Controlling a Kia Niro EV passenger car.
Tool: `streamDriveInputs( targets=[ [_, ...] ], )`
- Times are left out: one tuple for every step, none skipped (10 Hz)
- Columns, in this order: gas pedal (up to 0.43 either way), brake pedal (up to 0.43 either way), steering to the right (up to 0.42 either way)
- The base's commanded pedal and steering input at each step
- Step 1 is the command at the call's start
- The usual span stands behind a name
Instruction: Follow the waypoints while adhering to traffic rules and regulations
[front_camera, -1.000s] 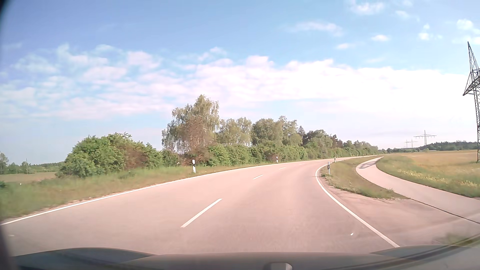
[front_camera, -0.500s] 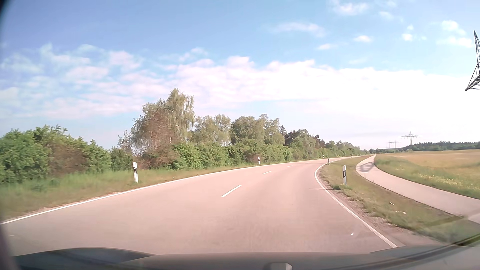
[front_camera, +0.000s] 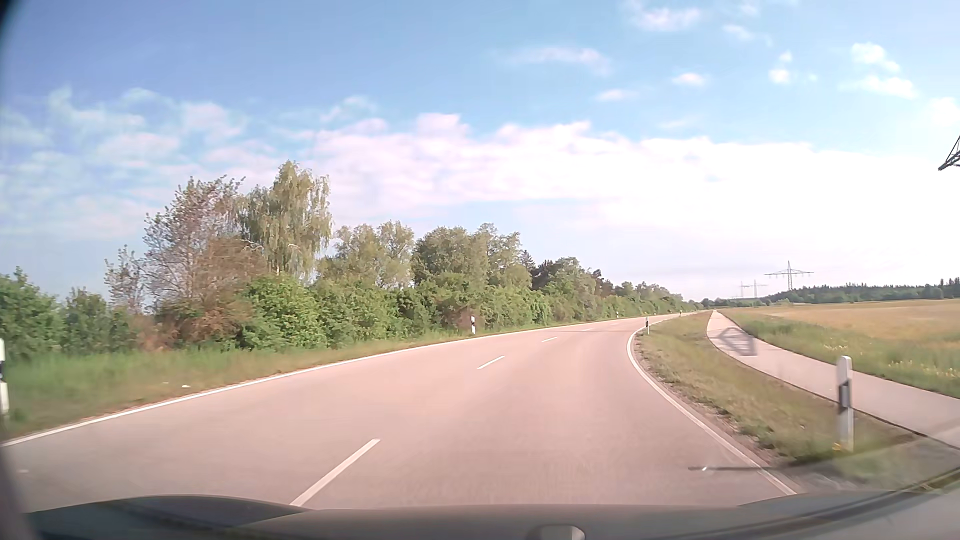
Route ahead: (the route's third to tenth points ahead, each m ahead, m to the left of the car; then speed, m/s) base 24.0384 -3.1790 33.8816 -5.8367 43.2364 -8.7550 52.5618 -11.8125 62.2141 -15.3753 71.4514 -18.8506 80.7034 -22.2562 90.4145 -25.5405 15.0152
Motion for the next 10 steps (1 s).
streamDriveInputs(
  targets=[
    [0.150,0.000,0.047],
    [0.150,0.000,0.046],
    [0.150,0.000,0.042],
    [0.150,0.000,0.037],
    [0.150,0.000,0.037],
    [0.150,0.000,0.038],
    [0.150,0.000,0.038],
    [0.150,0.000,0.038],
    [0.150,0.000,0.039],
    [0.150,0.000,0.040]
  ],
)
